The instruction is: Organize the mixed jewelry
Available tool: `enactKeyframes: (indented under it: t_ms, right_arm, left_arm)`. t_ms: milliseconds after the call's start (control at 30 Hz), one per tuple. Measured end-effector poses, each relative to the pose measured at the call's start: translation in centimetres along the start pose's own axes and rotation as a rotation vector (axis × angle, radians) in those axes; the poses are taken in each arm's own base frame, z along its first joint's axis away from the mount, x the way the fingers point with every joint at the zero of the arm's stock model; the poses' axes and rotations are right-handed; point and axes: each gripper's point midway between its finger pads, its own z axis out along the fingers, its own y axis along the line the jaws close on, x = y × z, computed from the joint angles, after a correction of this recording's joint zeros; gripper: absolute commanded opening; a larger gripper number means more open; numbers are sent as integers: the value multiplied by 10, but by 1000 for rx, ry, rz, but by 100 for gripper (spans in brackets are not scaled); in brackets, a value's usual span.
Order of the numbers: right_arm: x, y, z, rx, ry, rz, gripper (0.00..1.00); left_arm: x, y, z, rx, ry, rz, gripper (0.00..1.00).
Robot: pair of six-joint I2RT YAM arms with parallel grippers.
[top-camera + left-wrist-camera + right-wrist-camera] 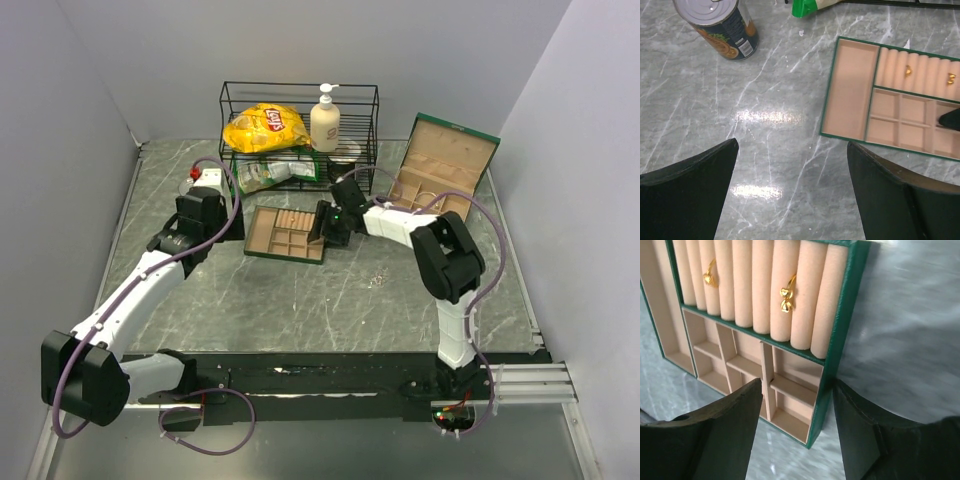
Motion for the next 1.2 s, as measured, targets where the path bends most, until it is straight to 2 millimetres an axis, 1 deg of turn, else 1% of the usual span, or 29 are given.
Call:
enactKeyframes:
  t_ms: [100,233,300,400,433,500,567,633,733,800,867,933,967,1033,1067,1200]
  right_arm:
    - [-2,21,11,-31,15,-29,65]
    - [-4,42,20,-62,32,-63,65]
    - [-4,47,22,-68,32,-78,66]
    - [-1,43,17,-44,23,-96,68]
    - [-1,39,12,-28,13,-104,68]
    - [-1,25,-3,21,-11,-117,69]
    - [-9,13,-28,70,-57,-120,69]
    - [-29,0,-58,121,-144,-115,69]
    - [-68,-21,-105,190,-297,-89,69]
    - [-91,-35,-129,235,-379,-68,69]
    - [-109,-55,-145,302,-434,-44,68]
    - [-117,-71,-147,359,-438,-28,68]
    - [-120,-80,-144,390,-430,-23,67]
    - [-125,-94,-138,434,-412,-16,66]
    - [-126,-101,-131,453,-396,-12,66]
    - [-132,-121,-112,501,-348,-4,66]
  left_arm:
    - [0,1,0,-7,-2,0,96]
    - [-1,1,0,-7,-3,0,96]
    - [0,1,0,-7,-3,0,96]
    - [0,1,0,-8,-3,0,96]
    - [0,1,0,-8,-3,0,96]
    - [0,1,0,-7,-3,0,96]
    - [0,1,0,-7,-3,0,96]
    - [0,1,0,-7,-3,0,96]
    - [0,1,0,-5,-2,0,96]
    - [0,1,0,-5,-1,0,96]
    - [1,0,1,-5,2,-3,96]
    - [2,0,2,-5,6,-4,96]
    - [2,0,2,-4,7,-5,96]
    - [2,0,2,-4,6,-8,96]
    - [2,0,2,-4,7,-9,96]
    - [3,-1,3,-5,9,-11,96]
